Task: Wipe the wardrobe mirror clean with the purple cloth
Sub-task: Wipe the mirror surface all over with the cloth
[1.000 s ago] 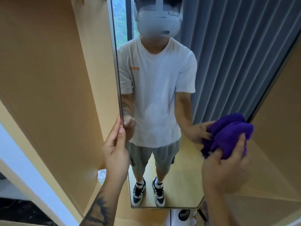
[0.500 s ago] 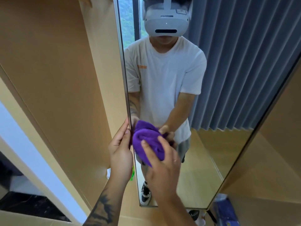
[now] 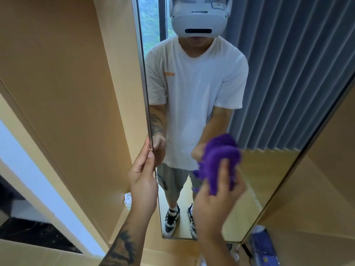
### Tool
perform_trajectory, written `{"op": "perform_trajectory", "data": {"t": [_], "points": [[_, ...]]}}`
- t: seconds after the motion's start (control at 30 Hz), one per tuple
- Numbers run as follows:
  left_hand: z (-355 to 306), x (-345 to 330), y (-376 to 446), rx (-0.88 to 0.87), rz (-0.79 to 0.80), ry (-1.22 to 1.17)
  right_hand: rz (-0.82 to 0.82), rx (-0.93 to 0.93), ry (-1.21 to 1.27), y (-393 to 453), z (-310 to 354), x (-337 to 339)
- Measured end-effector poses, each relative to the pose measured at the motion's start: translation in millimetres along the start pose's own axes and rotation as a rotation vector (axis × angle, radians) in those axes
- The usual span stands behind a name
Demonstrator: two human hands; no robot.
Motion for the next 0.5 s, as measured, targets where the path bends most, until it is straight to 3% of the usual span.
{"op": "perform_trajectory", "data": {"t": [0.1, 0.2, 0.3, 0.5], "points": [[3, 0, -1, 0.023, 0.030, -0.059, 0.290, 0.177, -0.120, -37, 17, -32], [5, 3, -4, 0.037, 0.013, -0.061, 0.340, 0.267, -0.215, -36, 10, -28], [7, 5, -6, 0.023, -0.007, -0.021, 0.265, 0.279, -0.289, -8, -18, 1], [15, 6, -6, 0.005, -0.052, -0.005, -0.181, -0.113, -0.095, 65, -47, 72]]}}
Point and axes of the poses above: each hand's wrist, its own y-axis towards the middle knuckle, its own x-axis out of the back of the hand, z = x × y, the point moved 6 cm from there along y, towards the middle knuckle, and after that the axes turned 3 degrees about -x, right-handed, at the moved point
